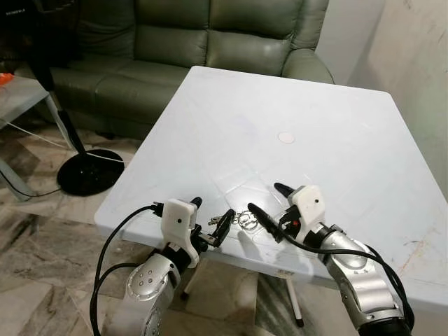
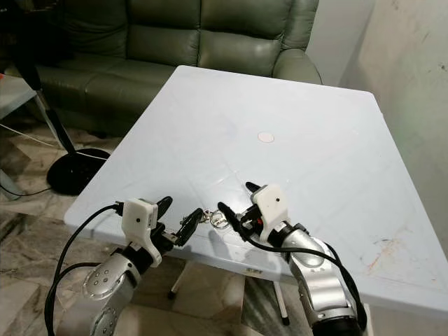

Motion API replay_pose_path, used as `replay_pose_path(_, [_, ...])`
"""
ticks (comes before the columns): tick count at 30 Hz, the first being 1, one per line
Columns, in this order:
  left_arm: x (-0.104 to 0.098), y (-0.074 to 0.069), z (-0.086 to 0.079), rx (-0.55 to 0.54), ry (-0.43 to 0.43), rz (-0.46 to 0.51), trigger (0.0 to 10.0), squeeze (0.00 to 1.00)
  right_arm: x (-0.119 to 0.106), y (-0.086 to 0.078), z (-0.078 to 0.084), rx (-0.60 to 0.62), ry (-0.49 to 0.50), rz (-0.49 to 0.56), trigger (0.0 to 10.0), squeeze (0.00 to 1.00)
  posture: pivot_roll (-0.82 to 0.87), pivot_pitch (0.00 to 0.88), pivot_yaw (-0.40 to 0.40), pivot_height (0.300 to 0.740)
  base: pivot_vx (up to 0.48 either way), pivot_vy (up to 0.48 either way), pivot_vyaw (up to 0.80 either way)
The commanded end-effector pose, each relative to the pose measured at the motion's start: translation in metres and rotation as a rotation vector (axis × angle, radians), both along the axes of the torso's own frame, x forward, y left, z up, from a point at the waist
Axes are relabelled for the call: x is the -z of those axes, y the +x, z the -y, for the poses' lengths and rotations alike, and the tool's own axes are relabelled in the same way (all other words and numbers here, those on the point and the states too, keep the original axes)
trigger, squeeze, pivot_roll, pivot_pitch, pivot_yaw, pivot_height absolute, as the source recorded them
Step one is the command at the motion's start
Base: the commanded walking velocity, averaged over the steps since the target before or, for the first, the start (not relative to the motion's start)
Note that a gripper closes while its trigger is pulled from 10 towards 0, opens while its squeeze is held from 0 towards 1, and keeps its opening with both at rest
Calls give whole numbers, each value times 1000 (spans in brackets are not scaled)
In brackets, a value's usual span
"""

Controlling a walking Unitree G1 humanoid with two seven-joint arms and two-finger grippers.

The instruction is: Hang keys on a hook

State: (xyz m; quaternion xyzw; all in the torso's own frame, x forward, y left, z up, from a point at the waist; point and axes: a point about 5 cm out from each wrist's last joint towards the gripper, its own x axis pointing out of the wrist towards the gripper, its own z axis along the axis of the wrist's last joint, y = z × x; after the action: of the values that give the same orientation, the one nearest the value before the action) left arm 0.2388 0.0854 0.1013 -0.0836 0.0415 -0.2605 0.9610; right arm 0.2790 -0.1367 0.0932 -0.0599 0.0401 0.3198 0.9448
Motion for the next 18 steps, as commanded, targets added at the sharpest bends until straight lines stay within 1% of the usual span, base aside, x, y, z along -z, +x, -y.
replay_pose_path(1, [-3,-2,2,-2,7,5,10000,0,-1,-1,-1,-1,-4,-8,10000,0,22,95,-75,740,0,0,0])
replay_pose_path(7, [-4,-3,2,-9,6,1,10000,0,1,-5,-6,-10,3,-27,10000,0,22,101,-79,740,0,0,0])
replay_pose_path(9, [-4,-3,2,-16,8,0,10000,0,1,-7,-12,-23,22,-40,10000,0,25,104,-81,740,0,0,0])
replay_pose_path(11, [-4,-3,2,-19,6,-1,10000,0,1,-8,-16,-24,33,-45,9412,0,25,104,-81,740,0,0,0])
replay_pose_path(13, [-4,-3,2,-19,6,-1,10000,0,1,-8,-17,-25,34,-44,9412,0,25,104,-81,740,0,0,0])
replay_pose_path(14, [-4,-3,1,-21,8,-1,10000,0,1,-10,-21,-35,50,-53,4314,0,27,106,-82,740,0,0,0])
replay_pose_path(15, [-5,-3,1,-23,6,-1,10000,0,0,-11,-24,-40,64,-45,2667,0,27,106,-82,740,0,0,0])
replay_pose_path(16, [-5,-2,1,-24,6,0,10000,0,0,-11,-26,-41,70,-48,0,0,27,106,-82,740,0,0,0])
replay_pose_path(17, [-5,-2,1,-25,6,0,10000,0,0,-11,-27,-42,74,-51,0,0,27,106,-82,740,0,0,0])
replay_pose_path(18, [-5,-2,1,-26,6,0,10000,0,0,-11,-28,-37,73,-52,3765,0,27,106,-82,740,0,0,0])
